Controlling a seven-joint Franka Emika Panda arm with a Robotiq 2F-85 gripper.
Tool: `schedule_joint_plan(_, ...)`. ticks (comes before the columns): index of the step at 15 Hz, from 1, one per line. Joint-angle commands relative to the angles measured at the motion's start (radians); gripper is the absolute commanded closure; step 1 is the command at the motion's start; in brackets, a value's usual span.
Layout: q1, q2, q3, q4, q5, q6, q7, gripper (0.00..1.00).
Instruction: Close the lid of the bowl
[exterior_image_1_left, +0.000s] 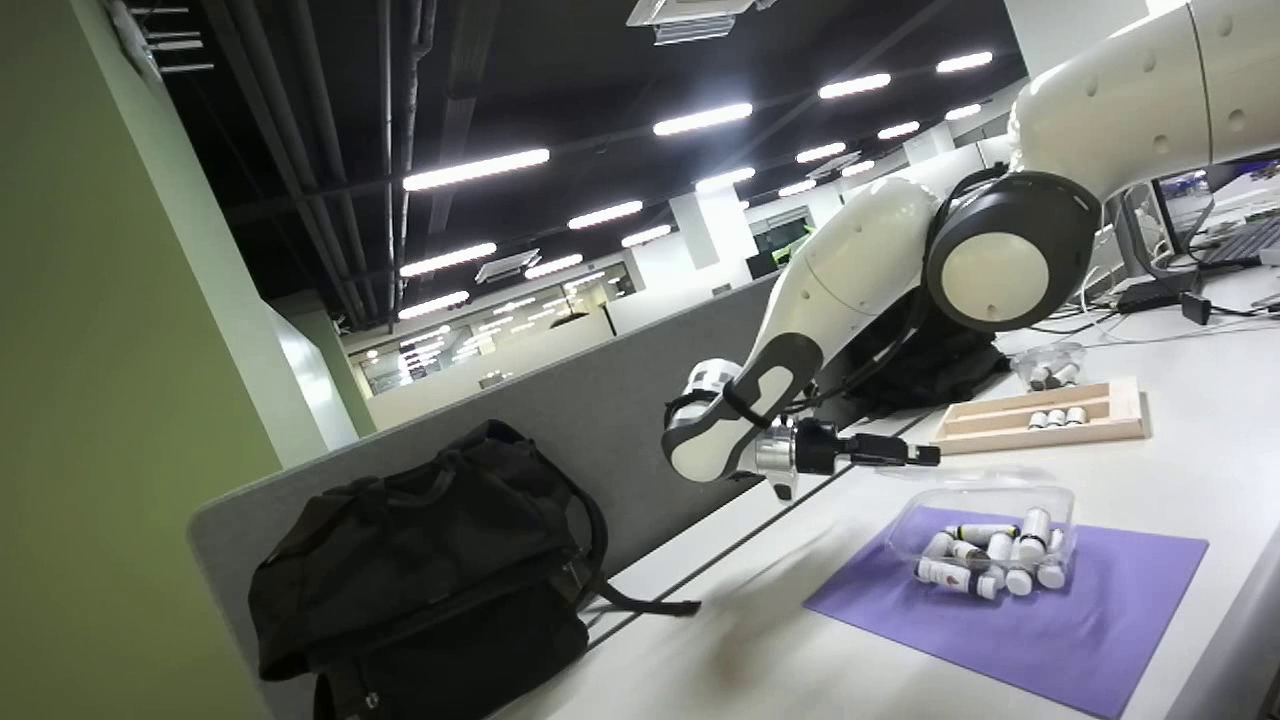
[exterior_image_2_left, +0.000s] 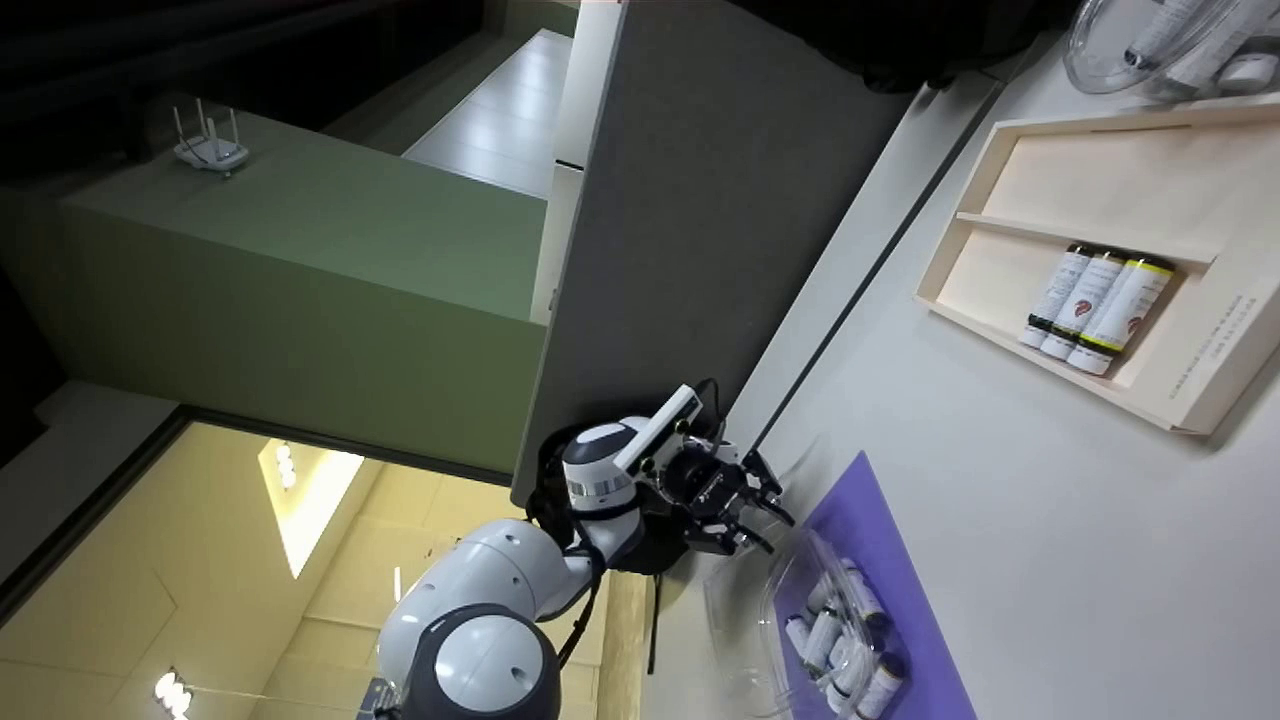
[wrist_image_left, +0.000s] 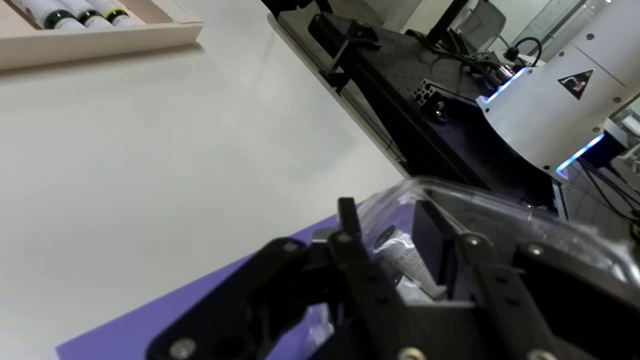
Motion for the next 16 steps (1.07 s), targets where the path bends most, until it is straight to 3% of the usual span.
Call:
schedule_joint_plan(1,-0.032,0.032,0.05,0.094,0.078,-0.05,0.02,0.34)
schedule_joint_plan(6,-0.054,0.026,0.079,0.182,0.166,0.023,0.067,0.02)
schedule_joint_plan(9,-0.045,0.003,0.058,0.239,0.168,0.094,0.074,0.0)
schedule_joint_plan(10,-0.05,-0.062,0.063,0.162,0.185,0.149,0.094,0.0)
schedule_joint_plan(14,-0.06,-0.142,0.059,0.173,0.209,0.245,0.145,0.0)
schedule_joint_plan(16,-0.051,-0.121,0.06,0.169,0.184,0.222,0.088,0.0)
